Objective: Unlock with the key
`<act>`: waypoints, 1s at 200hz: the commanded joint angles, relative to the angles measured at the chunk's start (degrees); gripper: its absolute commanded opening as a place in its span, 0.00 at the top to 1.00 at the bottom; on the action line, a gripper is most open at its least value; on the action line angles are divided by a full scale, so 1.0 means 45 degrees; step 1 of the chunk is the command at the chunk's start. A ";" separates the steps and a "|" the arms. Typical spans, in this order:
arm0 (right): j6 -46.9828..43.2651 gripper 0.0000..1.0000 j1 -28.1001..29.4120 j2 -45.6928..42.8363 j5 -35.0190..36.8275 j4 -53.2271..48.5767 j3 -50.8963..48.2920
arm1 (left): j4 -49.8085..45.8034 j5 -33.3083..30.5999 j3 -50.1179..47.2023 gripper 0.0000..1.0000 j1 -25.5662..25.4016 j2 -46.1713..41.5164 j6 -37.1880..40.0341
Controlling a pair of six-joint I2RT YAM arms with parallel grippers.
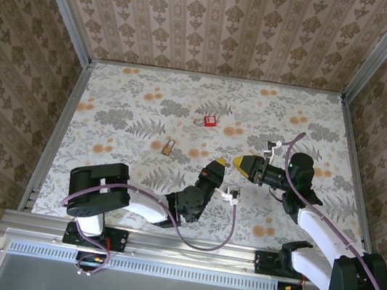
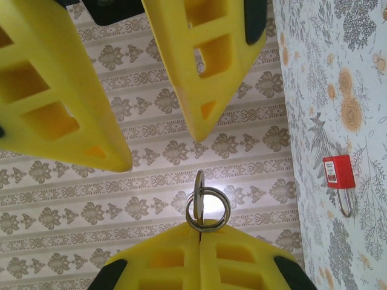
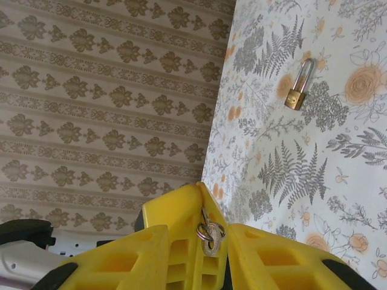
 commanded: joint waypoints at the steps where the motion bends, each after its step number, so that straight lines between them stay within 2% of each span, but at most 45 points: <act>1: 0.0704 0.68 0.0259 0.0065 -0.0510 0.0288 0.0261 | 0.0322 -0.0064 0.0493 1.00 0.0173 -0.0306 -0.0438; 37: 0.0643 0.68 0.0612 0.0188 -0.0263 -0.0486 0.0544 | 0.0322 0.0073 0.0671 1.00 0.0294 -0.0247 -0.0381; 200: 0.1400 0.80 0.0885 0.0091 0.0684 0.0276 0.0771 | 0.0332 0.0155 0.0651 1.00 0.0140 -0.0168 -0.0336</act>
